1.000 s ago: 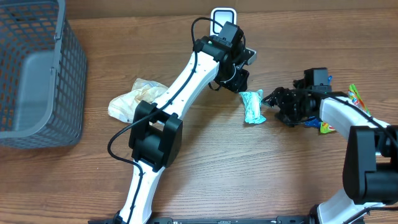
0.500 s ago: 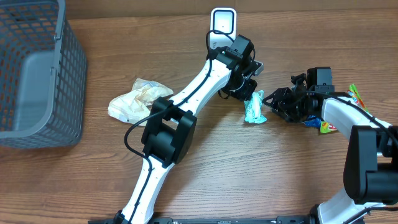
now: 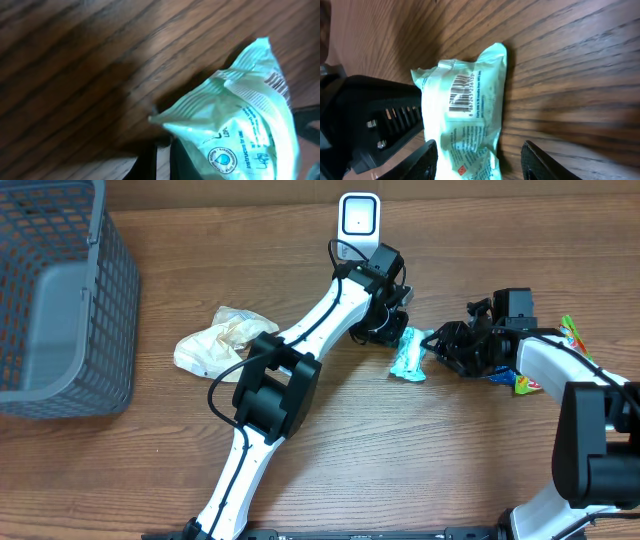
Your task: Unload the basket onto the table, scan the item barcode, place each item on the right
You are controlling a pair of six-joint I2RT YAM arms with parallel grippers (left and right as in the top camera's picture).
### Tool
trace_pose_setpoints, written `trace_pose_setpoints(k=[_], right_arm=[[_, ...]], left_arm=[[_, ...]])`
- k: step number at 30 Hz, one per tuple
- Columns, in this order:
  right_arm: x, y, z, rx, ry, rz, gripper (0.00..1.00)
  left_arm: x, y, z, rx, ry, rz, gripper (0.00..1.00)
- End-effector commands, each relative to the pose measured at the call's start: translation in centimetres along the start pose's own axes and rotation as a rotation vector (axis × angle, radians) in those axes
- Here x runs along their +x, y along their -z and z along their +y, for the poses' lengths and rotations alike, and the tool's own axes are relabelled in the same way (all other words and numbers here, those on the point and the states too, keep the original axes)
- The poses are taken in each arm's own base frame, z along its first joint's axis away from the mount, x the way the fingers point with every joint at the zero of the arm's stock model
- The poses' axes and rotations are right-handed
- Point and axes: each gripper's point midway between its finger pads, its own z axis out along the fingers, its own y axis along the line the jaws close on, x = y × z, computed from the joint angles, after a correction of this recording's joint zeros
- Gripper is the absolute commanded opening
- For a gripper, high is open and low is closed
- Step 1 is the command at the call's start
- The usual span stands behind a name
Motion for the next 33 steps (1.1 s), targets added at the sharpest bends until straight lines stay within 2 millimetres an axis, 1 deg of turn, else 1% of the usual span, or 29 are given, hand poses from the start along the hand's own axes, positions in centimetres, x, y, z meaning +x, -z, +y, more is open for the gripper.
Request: trace_pose_setpoints(k=[1,2,3,7,9,13,15,17,18,19,21,23,25,27,29,31,33], right_arm=[[0.9,-0.4,0.7,-0.009,0.019,0.021,0.55],[1.2,-0.6,0.5,0.005,-0.009,0.025,0.54],[1.3,-0.7,0.1,0.022,-0.033,0.021,0.54],[1.7,-1.0,-1.2,0.062,-0.093,0.012,0.53],[1.9,-1.2,-1.6,0.062,-0.120,0.007,0.49],[2.1,-1.5,-1.9,0.055,-0.161,-0.003,0.36],[2.0,-1.5,-1.8,0.052,-0.155,-0.007,0.25],[1.6,-1.5,-1.9,0.059,-0.145,-0.022,0.11],[1.5,-1.5,-1.9,0.062,-0.140,-0.030,0.06],[1.3,-1.5,-1.8,0.063,-0.134,-0.037,0.04],[0.8,-1.2,-1.4,0.061,-0.117,-0.045,0.04],[0.3,-0.8,-0.8,0.071,-0.075,-0.045,0.04],[-0.1,-0.3,-0.5,0.119,-0.030,-0.047,0.04],[-0.7,0.4,-0.3,0.222,0.033,-0.061,0.04],[-1.2,1.2,-0.1,0.349,0.098,-0.085,0.04],[-1.7,2.3,0.6,0.514,0.164,-0.134,0.04],[-2.0,3.5,2.1,0.649,0.251,-0.197,0.04]], left_arm=[[0.8,-1.9,-0.4,0.029,0.080,0.047,0.04],[1.1,-2.7,-0.9,0.076,0.086,0.065,0.04],[1.1,-2.8,-1.2,0.101,0.088,0.070,0.04],[0.9,-2.7,-0.6,0.124,0.123,0.068,0.04],[0.8,-2.6,-0.4,0.124,0.126,0.066,0.04],[0.6,-2.6,-0.4,0.125,0.122,0.060,0.04],[0.5,-2.5,-0.4,0.133,0.123,0.055,0.04],[0.2,-2.0,-0.1,0.136,0.133,0.050,0.04],[0.0,-1.5,0.3,0.135,0.143,0.049,0.04],[-0.2,-0.8,0.7,0.132,0.156,0.050,0.04],[-0.5,0.8,1.7,0.128,0.162,0.049,0.04],[-1.0,2.8,2.9,0.124,0.166,0.042,0.04],[-1.5,4.8,4.4,0.117,0.175,0.028,0.04],[-1.9,6.6,5.9,0.114,0.181,0.009,0.04],[-2.2,7.8,7.3,0.108,0.193,-0.010,0.04],[-2.3,8.4,8.6,0.106,0.216,-0.023,0.04],[-2.4,8.6,9.6,0.102,0.233,-0.030,0.04]])
